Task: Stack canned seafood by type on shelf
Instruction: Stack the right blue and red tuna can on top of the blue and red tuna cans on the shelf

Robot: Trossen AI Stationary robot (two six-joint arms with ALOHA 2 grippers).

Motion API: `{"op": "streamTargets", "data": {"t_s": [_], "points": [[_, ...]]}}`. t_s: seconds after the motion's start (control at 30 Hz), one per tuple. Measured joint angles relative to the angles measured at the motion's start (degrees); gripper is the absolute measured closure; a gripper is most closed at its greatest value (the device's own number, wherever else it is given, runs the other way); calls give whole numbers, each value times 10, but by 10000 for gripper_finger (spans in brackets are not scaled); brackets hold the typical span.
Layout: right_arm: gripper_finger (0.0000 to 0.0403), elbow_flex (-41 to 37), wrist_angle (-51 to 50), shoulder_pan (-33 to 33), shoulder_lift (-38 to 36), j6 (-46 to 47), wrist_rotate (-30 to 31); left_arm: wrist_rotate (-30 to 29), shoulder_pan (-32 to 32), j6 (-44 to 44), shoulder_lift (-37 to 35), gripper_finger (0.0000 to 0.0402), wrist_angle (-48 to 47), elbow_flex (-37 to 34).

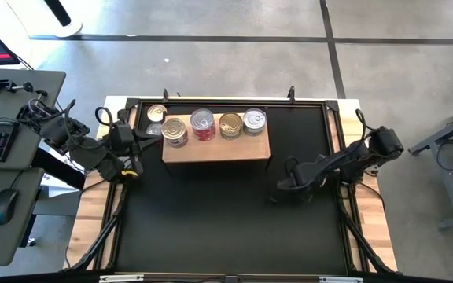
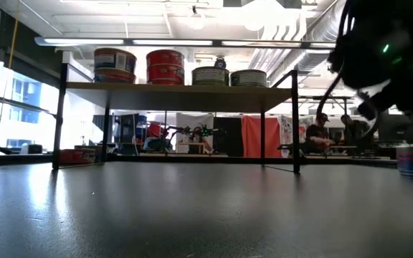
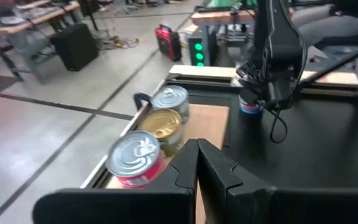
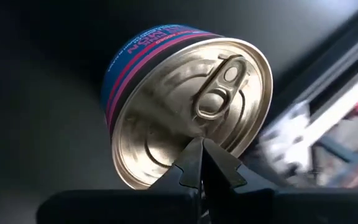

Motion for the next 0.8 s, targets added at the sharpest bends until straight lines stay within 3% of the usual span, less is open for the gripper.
{"op": "streamTargets", "data": {"t_s": [0.23,0.53,0.8], "points": [[403,79,62,80,1,74,-39,71,0,14,43,402,34,0],[403,131,320,127,30,100,-6,188,0,69,186,402,168,0],[403,220,495,146,147,16,40,317,-4,-44,320,402,221,0]]}}
